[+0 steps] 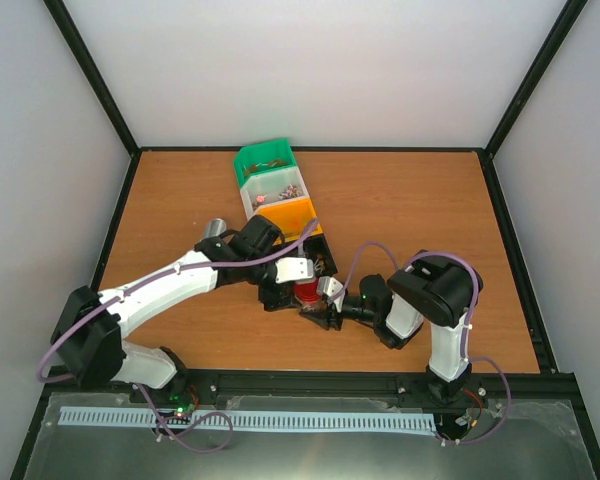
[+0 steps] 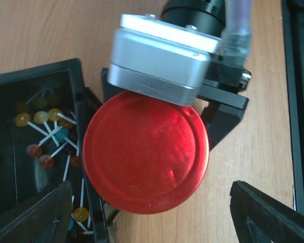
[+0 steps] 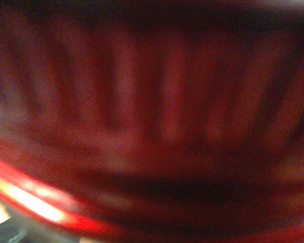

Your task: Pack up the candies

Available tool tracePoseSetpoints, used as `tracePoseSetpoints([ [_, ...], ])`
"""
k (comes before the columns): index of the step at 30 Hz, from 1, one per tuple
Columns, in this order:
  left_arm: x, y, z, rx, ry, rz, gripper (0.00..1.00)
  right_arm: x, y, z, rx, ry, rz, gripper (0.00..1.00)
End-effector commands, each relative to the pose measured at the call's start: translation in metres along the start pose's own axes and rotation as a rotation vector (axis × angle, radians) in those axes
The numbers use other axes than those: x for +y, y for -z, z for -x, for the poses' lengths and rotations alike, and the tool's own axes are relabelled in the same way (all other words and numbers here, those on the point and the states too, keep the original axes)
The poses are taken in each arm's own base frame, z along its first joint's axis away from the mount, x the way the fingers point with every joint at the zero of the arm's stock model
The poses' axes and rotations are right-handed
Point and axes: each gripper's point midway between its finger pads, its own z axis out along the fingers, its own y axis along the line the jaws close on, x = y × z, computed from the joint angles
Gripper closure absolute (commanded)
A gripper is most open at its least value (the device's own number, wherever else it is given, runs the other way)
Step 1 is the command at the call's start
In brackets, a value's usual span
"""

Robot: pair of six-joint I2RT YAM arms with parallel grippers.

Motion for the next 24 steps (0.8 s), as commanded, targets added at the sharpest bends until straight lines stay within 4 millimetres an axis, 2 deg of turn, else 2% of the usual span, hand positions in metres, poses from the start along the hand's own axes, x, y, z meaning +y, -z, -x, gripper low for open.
tracePoseSetpoints([
  [1,0.015,0.002,0.015,-0.070,0.150,0.106,0.14,-0.004,-0.002,0.021,-0.078,0.057,-0.021,0.50],
  [5,0.007,-0.004,0.021,-0.079,0.195,0.095,0.15,-0.005,-0.002,0.021,-0.076,0.056,-0.028,0.50],
  [7,0.008,-0.007,0.029,-0.104,0.182,0.117,0.16,-0.006,-0.002,0.021,-0.075,0.058,-0.033,0.50],
  [11,0.010,-0.013,0.032,-0.097,0.186,0.129,0.19,-0.005,-0.002,0.021,-0.074,0.065,-0.034,0.50],
  [15,0.006,-0.015,0.026,-0.069,0.154,0.110,0.28,-0.005,-0.001,0.022,-0.073,0.071,-0.032,0.50],
  [20,-0.001,-0.023,0.002,0.023,0.106,0.084,0.29,-0.003,-0.002,0.021,-0.071,0.069,-0.022,0.51],
  [22,-0.003,-0.024,0.000,0.030,0.088,0.079,0.28,-0.003,-0.001,0.022,-0.073,0.070,-0.020,0.51],
  [24,-0.005,-0.024,0.000,0.027,0.061,0.067,0.32,-0.001,-0.001,0.021,-0.070,0.071,-0.016,0.51],
])
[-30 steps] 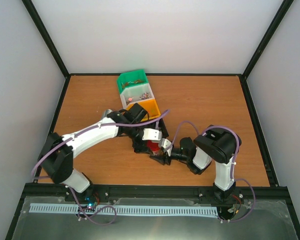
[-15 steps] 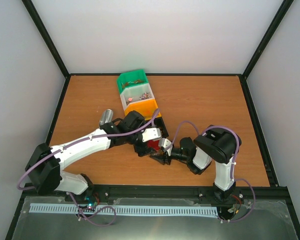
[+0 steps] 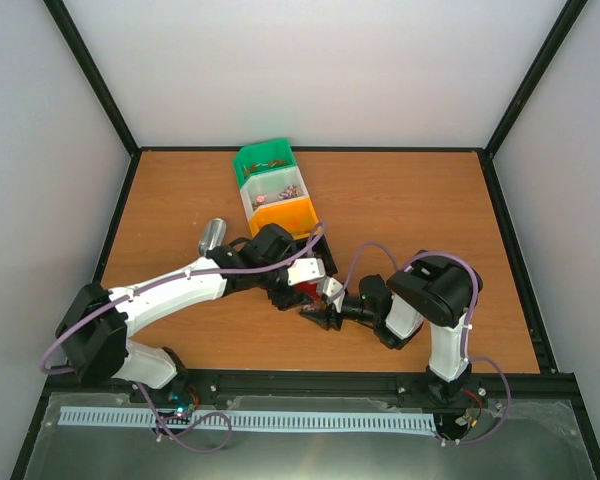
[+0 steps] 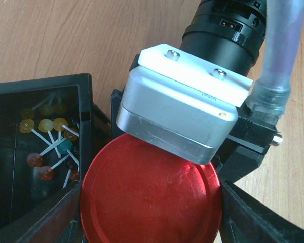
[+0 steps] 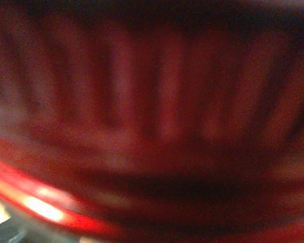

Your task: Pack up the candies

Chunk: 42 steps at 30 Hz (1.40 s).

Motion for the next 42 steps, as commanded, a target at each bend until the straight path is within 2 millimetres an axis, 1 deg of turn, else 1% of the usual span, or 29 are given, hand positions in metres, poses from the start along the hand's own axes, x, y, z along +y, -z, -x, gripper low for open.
tracePoseSetpoints([
  [1,-0.009,-0.003,-0.012,0.046,-0.081,-0.042,0.35,0.000,0.000,0.023,-0.077,0.074,-0.003,0.51],
  [3,-0.008,-0.002,-0.011,0.044,-0.119,-0.043,0.41,0.001,0.000,0.023,-0.077,0.077,0.001,0.51],
  [5,-0.011,0.000,-0.008,0.038,-0.167,-0.068,0.44,0.003,0.000,0.023,-0.078,0.080,0.007,0.51],
  [7,-0.019,0.003,-0.009,0.041,-0.221,-0.124,0.45,0.004,0.000,0.024,-0.082,0.085,0.013,0.51],
  [10,-0.034,0.006,-0.018,0.072,-0.299,-0.246,0.45,0.007,0.000,0.024,-0.083,0.085,0.029,0.51],
  [12,-0.041,0.007,-0.021,0.087,-0.354,-0.313,0.45,0.009,0.000,0.025,-0.085,0.088,0.037,0.51],
  [17,-0.046,0.009,-0.024,0.111,-0.445,-0.396,0.45,0.011,0.000,0.026,-0.089,0.096,0.046,0.51],
  [20,-0.045,0.009,-0.029,0.141,-0.492,-0.410,0.45,0.012,0.001,0.026,-0.089,0.103,0.048,0.51],
  [22,-0.043,0.008,-0.030,0.150,-0.503,-0.402,0.45,0.011,0.001,0.026,-0.089,0.106,0.044,0.51],
  [24,-0.041,0.007,-0.027,0.143,-0.468,-0.387,0.45,0.011,0.001,0.026,-0.088,0.105,0.040,0.50],
  [25,-0.041,0.007,-0.026,0.139,-0.444,-0.386,0.46,0.010,0.000,0.026,-0.086,0.102,0.037,0.47],
  [29,-0.037,0.005,-0.021,0.122,-0.340,-0.354,0.45,0.008,0.000,0.027,-0.090,0.107,0.026,0.29],
  [34,-0.034,0.007,-0.025,0.122,-0.288,-0.349,0.46,0.006,0.000,0.031,-0.102,0.115,0.017,0.08],
  [37,-0.030,0.008,-0.026,0.123,-0.269,-0.344,0.46,0.005,0.002,0.034,-0.108,0.123,0.008,0.01],
  [42,-0.029,0.010,-0.029,0.132,-0.276,-0.346,0.46,0.003,0.006,0.039,-0.121,0.151,-0.012,0.00],
])
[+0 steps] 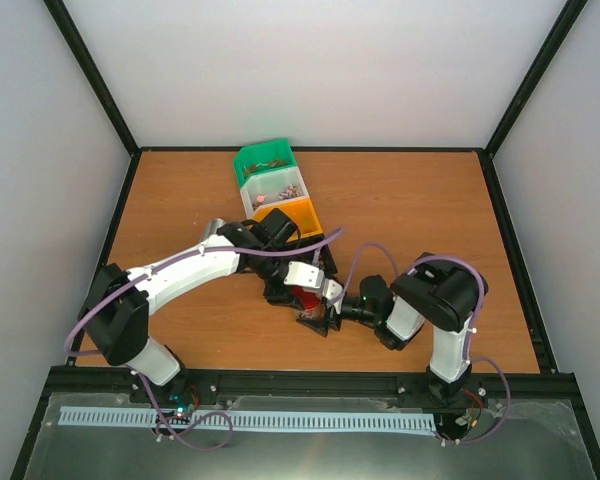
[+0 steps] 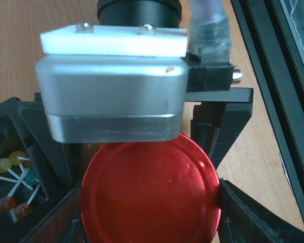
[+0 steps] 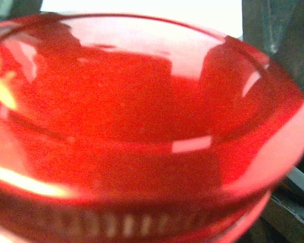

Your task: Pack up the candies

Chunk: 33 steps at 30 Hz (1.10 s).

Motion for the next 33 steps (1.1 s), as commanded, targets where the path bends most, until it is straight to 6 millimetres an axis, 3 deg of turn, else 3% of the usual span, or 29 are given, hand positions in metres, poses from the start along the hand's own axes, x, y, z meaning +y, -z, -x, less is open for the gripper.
tracePoseSetpoints([
  [1,-0.020,0.000,-0.016,0.041,0.048,-0.079,0.46,-0.006,0.005,0.028,-0.088,0.092,-0.038,0.00],
  [14,-0.020,0.004,-0.027,0.074,0.043,-0.082,0.42,-0.004,0.021,0.033,-0.073,0.151,-0.065,0.00],
  [23,-0.025,0.003,-0.030,0.073,0.054,-0.084,0.41,0.013,0.055,0.023,-0.036,0.249,-0.103,0.00],
  [27,-0.026,0.004,-0.031,0.071,0.058,-0.078,0.33,0.012,0.062,0.026,-0.038,0.256,-0.130,0.00],
  [33,-0.025,0.012,-0.023,0.051,0.055,-0.064,0.13,-0.013,0.060,0.037,-0.034,0.260,-0.246,0.00],
])
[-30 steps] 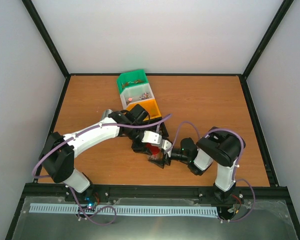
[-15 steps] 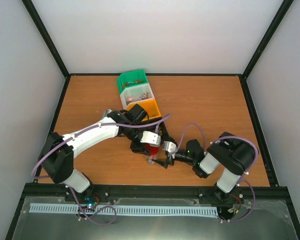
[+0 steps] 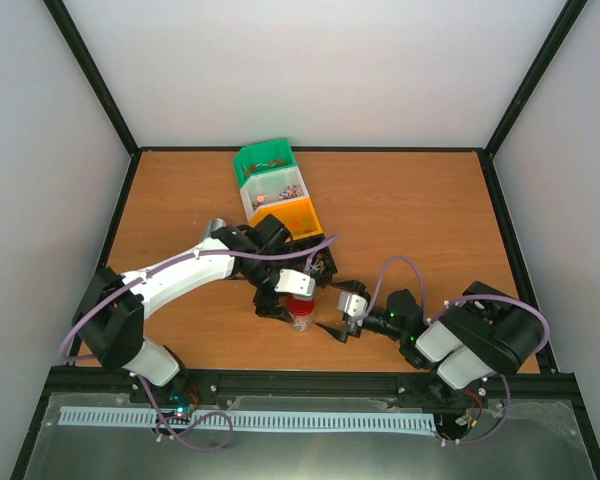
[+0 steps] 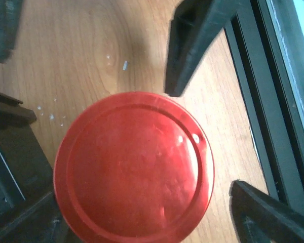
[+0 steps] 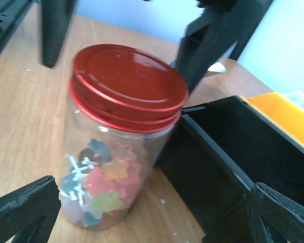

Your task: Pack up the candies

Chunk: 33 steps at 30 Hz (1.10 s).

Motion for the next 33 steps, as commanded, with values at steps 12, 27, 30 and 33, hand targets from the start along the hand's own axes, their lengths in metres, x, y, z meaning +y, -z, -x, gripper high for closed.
tracePoseSetpoints([
  [12,0.006,0.066,0.034,-0.083,0.004,0.149,0.00,-0.044,0.013,0.054,0.088,-0.075,-0.053,0.00],
  [27,0.136,0.195,0.056,-0.324,0.447,0.458,0.00,-0.173,0.007,0.125,0.149,-0.343,-0.160,0.00],
  [30,0.163,0.220,0.041,-0.374,0.578,0.477,0.00,-0.214,0.006,0.126,0.187,-0.428,-0.197,0.00],
  [33,0.188,0.246,0.018,-0.416,0.734,0.491,0.00,-0.249,0.013,0.123,0.197,-0.473,-0.250,0.00],
])
